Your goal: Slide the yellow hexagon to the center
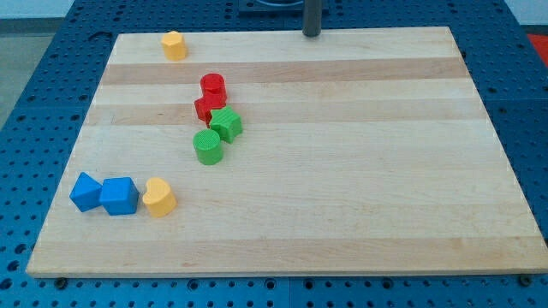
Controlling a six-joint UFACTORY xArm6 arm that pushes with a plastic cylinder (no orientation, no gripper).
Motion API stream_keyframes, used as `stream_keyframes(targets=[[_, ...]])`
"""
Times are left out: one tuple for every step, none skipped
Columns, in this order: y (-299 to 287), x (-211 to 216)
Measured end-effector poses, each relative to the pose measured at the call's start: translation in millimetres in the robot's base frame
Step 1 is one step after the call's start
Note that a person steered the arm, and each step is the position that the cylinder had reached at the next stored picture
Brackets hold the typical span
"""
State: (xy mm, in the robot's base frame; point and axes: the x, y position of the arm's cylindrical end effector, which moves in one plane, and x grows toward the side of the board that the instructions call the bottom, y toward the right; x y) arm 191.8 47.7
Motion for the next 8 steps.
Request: stream_keyframes(targets=[[-52,0],[-84,1],[-99,1],[-101,0],[-112,0],[-121,1],[-135,0],[-154,1]])
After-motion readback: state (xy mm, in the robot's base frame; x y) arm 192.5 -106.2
